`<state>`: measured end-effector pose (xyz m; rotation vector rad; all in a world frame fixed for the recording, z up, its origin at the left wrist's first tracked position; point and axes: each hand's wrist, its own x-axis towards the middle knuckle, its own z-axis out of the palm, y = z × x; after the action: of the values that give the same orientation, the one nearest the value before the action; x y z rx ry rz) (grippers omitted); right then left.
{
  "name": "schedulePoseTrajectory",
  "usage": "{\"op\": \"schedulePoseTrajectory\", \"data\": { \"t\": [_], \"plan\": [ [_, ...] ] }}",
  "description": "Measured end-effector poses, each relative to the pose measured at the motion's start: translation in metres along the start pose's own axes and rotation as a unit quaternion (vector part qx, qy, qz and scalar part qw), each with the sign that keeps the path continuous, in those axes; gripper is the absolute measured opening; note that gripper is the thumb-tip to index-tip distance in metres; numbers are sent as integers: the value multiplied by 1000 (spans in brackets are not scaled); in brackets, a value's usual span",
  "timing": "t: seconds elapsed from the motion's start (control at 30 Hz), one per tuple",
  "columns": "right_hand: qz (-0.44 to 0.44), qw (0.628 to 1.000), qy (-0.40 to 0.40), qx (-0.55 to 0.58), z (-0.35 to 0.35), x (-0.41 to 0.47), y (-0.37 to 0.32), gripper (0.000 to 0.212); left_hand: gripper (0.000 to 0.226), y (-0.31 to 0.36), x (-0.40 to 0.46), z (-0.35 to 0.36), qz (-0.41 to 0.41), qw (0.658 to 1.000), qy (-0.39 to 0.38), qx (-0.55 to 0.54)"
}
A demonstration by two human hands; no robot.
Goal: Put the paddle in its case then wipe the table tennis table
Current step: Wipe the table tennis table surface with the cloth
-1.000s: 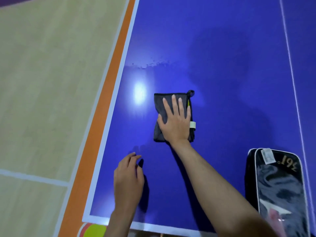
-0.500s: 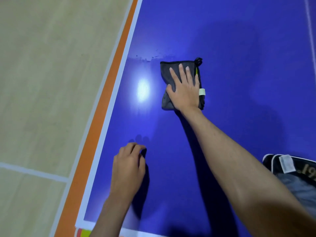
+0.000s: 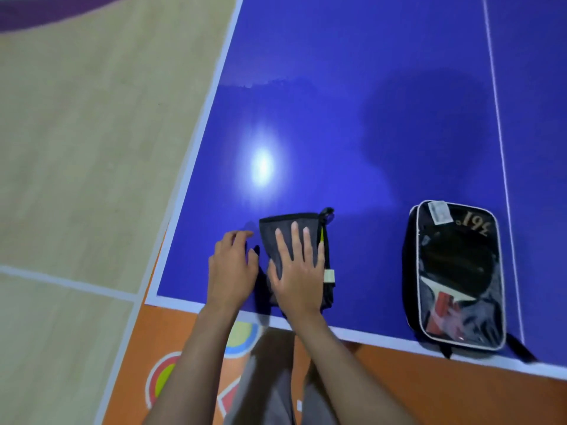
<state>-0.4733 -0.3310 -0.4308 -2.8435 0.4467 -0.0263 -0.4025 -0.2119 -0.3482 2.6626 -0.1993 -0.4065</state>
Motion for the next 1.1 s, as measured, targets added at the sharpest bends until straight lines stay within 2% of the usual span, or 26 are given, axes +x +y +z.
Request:
{"op": "schedulePoseTrajectory", "data": {
  "t": [0.17, 0.33, 0.6, 0.83, 0.93, 1.1],
  "plan": [
    [-27, 999, -25, -13, -1, -86, 10, 77, 35, 15, -29, 11, -20, 1000, 13, -14],
    [-1, 1000, -20, 5, -4, -71, 19, 78, 34, 25, -34, 20, -36, 999, 3, -24],
    [26, 997, 66, -6, -11, 97, 65, 66, 33, 20, 5, 25, -17, 1000, -1, -7],
    [52, 993, 102, -31, -17, 249, 88, 62, 30, 7, 47, 32, 8, 999, 29, 32],
    [52, 991, 121, -35, -19, 305, 99, 61, 21, 8, 57, 33, -5, 998, 25, 50],
    [40, 990, 130, -28, -20, 365, 116, 59, 24, 7, 68, 38, -13, 998, 26, 48]
  ]
}}
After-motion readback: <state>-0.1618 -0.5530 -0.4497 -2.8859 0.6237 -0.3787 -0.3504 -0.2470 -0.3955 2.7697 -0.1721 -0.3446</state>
